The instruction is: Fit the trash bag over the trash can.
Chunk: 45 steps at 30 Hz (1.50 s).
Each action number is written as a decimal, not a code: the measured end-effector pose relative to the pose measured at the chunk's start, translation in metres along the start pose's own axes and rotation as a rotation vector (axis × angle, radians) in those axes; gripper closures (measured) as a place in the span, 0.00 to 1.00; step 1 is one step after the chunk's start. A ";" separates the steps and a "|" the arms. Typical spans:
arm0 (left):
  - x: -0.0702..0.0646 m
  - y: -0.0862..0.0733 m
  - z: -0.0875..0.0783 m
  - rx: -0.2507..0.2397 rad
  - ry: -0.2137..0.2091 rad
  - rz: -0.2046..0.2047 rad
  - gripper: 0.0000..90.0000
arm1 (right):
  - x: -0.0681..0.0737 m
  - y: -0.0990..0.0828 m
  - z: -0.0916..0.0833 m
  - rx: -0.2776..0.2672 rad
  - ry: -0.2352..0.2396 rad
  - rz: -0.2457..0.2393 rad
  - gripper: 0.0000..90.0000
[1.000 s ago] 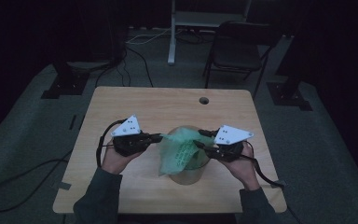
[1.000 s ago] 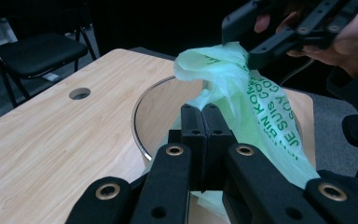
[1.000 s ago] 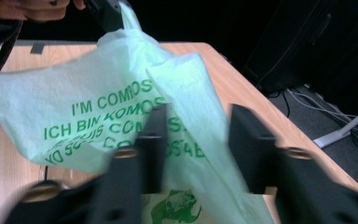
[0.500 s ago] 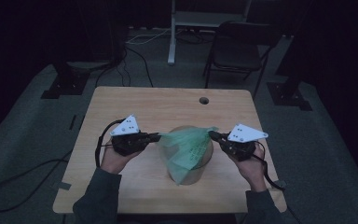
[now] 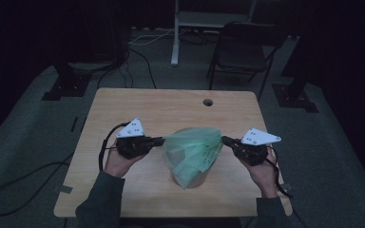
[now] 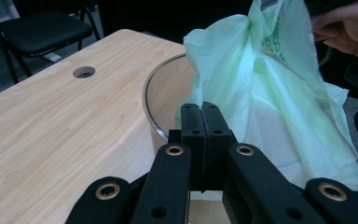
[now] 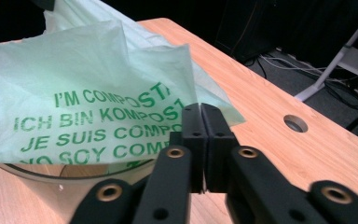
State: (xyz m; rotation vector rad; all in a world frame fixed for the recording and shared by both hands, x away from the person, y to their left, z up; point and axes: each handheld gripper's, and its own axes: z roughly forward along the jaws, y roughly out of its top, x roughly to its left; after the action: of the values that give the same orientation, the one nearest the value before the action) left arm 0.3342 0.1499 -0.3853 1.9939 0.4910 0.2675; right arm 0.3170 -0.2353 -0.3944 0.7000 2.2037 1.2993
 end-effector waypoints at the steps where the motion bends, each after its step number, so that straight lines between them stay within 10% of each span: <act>1: 0.000 0.001 0.000 0.000 -0.001 0.003 1.00 | 0.000 0.000 -0.001 -0.001 -0.006 0.004 0.90; 19: -0.001 0.002 -0.002 -0.010 0.006 0.003 1.00 | 0.026 0.011 -0.015 -0.054 0.075 -0.040 0.57; 27: -0.003 -0.001 -0.002 -0.012 0.003 0.002 1.00 | 0.040 0.009 0.002 0.031 0.061 -0.056 0.49; 45: 0.008 -0.024 -0.013 0.004 0.057 -0.059 1.00 | 0.015 -0.013 -0.003 0.121 0.028 0.071 0.94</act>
State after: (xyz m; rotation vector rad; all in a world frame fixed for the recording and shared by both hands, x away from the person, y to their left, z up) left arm 0.3307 0.1735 -0.4004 1.9768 0.5864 0.2878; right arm 0.3017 -0.2324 -0.4066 0.8174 2.3149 1.2238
